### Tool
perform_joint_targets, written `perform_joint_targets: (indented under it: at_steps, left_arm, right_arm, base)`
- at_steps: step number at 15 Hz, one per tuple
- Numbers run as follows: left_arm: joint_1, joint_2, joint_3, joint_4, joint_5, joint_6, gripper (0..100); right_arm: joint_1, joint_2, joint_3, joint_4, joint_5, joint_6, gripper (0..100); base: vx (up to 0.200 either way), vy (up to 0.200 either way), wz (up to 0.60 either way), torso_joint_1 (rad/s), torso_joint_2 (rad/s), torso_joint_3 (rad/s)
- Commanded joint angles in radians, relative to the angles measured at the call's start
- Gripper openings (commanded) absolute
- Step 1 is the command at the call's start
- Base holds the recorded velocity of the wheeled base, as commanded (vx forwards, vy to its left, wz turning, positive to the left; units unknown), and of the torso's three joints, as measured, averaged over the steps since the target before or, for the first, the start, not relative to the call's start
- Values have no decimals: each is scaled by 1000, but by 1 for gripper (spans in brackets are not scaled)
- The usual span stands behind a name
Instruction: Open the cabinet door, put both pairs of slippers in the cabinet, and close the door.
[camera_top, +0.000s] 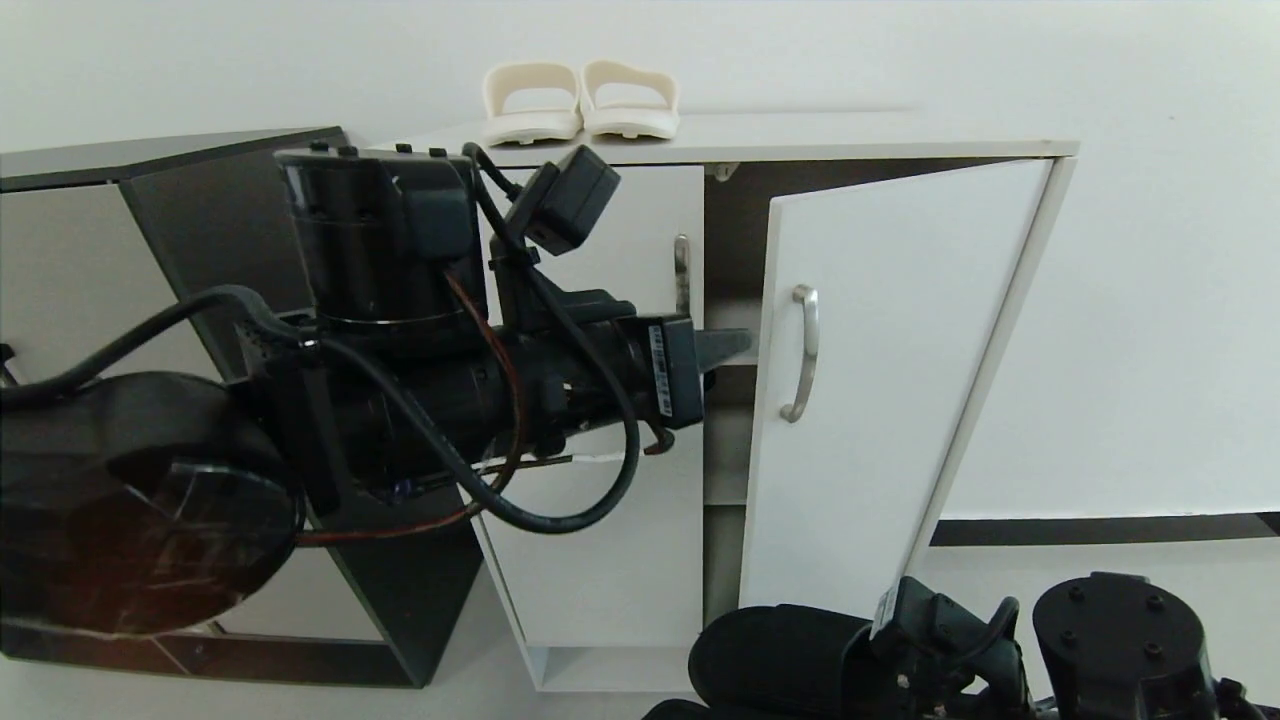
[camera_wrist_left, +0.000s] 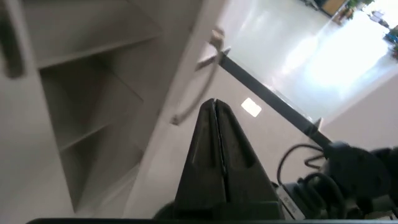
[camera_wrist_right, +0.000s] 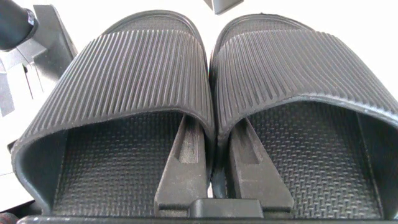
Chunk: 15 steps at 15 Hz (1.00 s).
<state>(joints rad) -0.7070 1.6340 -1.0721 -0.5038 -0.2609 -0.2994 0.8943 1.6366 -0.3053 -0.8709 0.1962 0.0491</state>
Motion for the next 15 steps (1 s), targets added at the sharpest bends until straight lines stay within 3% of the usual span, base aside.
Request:
perform_joint_targets:
  at_steps: [1,4,8,10,13,15]
  left_arm:
    - [52,33,-66,47,0,-3,0]
    - [73,104,-195,154,0,-9,0]
    - [69,202,-336,160,-1,-15,0]
    - [67,221,-356,159,-1,-15,0]
    - [47,225,-362,156,-1,-47,0]
    - [17,222,-354,156,3,-49,0]
  right_arm:
    - [0,2,0,0,0,0,0]
    - [0,5,0,0,0,0,0]
    - [-1,5,2,1,0,0,0]
    - [0,5,2,1,0,0,0]
    - [5,5,5,3,3,1,0]
    - [38,3,26,1,2,0,0]
  base:
    - [0,0,0,0,0,0]
    - [0,0,0,0,0,0]
    - [0,0,0,0,0,0]
    - [0,0,0,0,0,0]
    - [0,0,0,0,0,0]
    - [-200,0,0,0,2,2]
